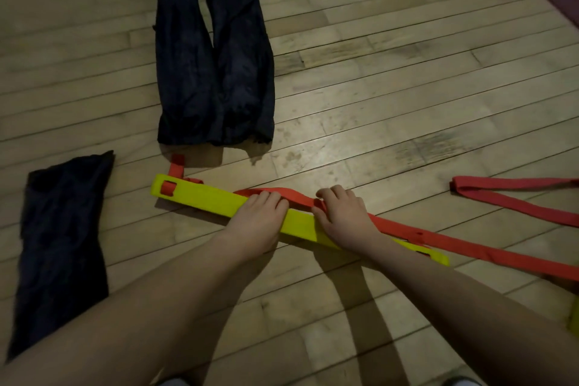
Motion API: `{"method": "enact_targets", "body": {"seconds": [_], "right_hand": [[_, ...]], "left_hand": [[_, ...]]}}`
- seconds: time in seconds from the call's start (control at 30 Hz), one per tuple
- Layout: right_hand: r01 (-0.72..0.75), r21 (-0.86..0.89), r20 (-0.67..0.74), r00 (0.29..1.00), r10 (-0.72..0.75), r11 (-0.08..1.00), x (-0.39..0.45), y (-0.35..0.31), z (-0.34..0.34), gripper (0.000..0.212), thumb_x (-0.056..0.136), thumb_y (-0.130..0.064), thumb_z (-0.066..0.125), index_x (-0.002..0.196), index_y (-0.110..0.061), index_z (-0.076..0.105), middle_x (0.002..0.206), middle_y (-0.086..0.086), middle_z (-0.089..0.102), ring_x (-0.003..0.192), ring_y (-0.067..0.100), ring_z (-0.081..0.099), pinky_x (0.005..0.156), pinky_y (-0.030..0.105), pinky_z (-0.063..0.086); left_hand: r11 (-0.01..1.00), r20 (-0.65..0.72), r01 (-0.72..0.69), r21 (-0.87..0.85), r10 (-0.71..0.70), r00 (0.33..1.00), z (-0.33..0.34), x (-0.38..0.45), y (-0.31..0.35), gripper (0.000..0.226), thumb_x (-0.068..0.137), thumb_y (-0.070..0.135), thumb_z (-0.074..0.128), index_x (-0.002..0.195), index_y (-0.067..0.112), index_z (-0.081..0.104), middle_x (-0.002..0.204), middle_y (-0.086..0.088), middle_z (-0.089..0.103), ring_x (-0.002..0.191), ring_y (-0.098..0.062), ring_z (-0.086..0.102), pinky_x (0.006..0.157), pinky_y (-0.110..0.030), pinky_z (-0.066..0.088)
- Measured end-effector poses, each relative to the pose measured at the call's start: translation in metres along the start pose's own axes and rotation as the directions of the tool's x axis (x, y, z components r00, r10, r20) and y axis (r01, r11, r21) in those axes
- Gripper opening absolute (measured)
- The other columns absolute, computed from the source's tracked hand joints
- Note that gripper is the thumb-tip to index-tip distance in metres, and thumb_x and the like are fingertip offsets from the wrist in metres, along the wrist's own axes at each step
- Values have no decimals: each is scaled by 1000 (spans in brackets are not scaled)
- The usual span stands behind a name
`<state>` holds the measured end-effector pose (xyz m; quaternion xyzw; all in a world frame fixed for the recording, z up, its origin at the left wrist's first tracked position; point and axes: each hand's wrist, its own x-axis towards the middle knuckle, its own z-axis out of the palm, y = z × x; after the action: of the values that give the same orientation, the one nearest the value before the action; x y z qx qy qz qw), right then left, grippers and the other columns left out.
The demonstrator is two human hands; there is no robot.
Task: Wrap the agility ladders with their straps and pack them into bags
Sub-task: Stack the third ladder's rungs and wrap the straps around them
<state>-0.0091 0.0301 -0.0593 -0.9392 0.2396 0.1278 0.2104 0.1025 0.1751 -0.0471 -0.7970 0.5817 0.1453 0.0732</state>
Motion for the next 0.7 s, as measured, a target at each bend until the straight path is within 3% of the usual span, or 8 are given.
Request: {"method": "enact_targets", "body": {"seconds": [0.1, 0.3, 0.43, 0.57, 0.7], "right_hand": [[-51, 35, 11, 999, 51, 998, 6, 0, 1, 34, 98, -35, 47, 126, -16, 50, 125, 7, 50, 115, 27, 48, 97, 40, 35], [-69, -50, 29, 997, 70, 996, 19, 4, -5, 34, 87, -39, 64, 114, -20, 55, 114, 4, 55, 110, 26, 50, 93, 38, 35], [-3, -150, 6, 1000, 4, 989, 19, 4, -4, 28, 92, -31, 56, 116, -17, 57, 113, 5, 55, 108, 26, 49, 90, 36, 32], [28, -95, -71, 997, -35, 995, 11, 4, -6, 19, 93, -25, 51, 106, -10, 55, 104, 8, 57, 94, 28, 53, 80, 34, 34], [101, -128, 6, 995, -101, 987, -4, 6, -4, 16, 97, -20, 49, 111, -13, 44, 108, 8, 58, 90, 30, 57, 68, 32, 36]], "left_hand": [[999, -26, -1, -43, 0, 1000, 3, -2, -1, 52, 94, 27, 48, 141, 13, 30, 131, -6, 41, 120, -23, 40, 102, -32, 32], [995, -32, -25, -102, 21, 999, 6, -4, -5, 56, 92, 49, 51, 137, 17, 39, 132, -4, 41, 121, -20, 39, 103, -32, 33], [998, -57, -19, -62, 15, 998, 2, -2, -1, 48, 93, 42, 52, 133, 17, 41, 134, -4, 44, 120, -22, 43, 101, -32, 35], [1000, -52, -15, -26, 13, 999, 2, -3, 5, 44, 94, 34, 51, 132, 16, 40, 129, -4, 51, 118, -25, 47, 100, -35, 35], [999, -49, 36, 14, -36, 998, 6, -4, 11, 51, 93, 27, 53, 137, 13, 32, 130, -7, 45, 120, -27, 43, 101, -35, 32]]}}
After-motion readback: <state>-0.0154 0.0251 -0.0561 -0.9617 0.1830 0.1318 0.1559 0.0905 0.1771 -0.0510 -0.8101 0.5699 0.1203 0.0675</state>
